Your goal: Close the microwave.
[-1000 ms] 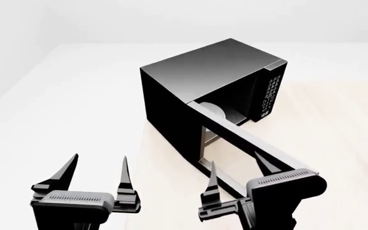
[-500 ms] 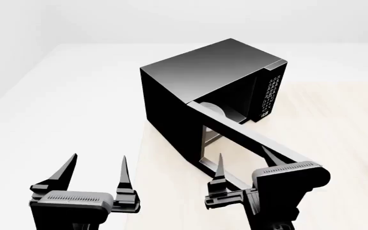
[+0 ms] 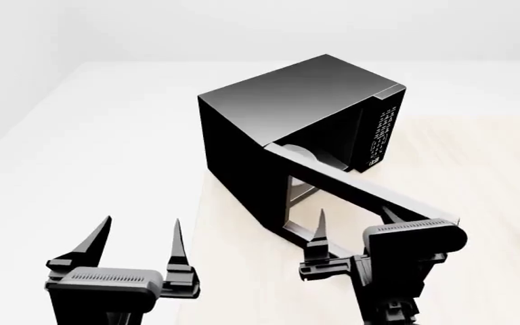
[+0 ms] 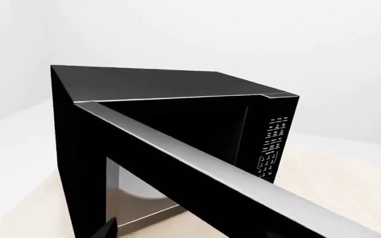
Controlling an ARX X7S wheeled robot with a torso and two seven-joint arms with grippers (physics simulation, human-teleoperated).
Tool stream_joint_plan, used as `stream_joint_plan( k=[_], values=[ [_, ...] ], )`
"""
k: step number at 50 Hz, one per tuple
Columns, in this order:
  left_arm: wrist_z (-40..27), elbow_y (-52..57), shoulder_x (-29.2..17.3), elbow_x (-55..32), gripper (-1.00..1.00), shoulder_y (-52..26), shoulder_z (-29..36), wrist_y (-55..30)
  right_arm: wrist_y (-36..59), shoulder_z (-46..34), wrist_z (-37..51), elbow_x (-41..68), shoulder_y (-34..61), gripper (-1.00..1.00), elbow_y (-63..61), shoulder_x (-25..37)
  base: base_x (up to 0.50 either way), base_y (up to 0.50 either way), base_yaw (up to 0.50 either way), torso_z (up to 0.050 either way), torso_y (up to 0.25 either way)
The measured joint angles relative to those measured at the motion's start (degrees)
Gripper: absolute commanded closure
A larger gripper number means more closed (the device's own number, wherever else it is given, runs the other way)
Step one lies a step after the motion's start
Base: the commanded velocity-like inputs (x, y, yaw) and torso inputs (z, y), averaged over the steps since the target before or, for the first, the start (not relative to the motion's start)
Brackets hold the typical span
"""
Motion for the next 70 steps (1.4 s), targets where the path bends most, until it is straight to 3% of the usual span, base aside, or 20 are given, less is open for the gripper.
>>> stream_joint_plan(
  k=[70],
  values=[
    [-1.1, 1.0, -1.3, -1.2, -1.00, 0.2, 0.3, -0.2, -3.2, 0.9, -2.6, -0.9, 6.5, -1.00, 12.9, -2.4, 0.00, 0.00, 0.00, -0.002, 0.000]
  ],
)
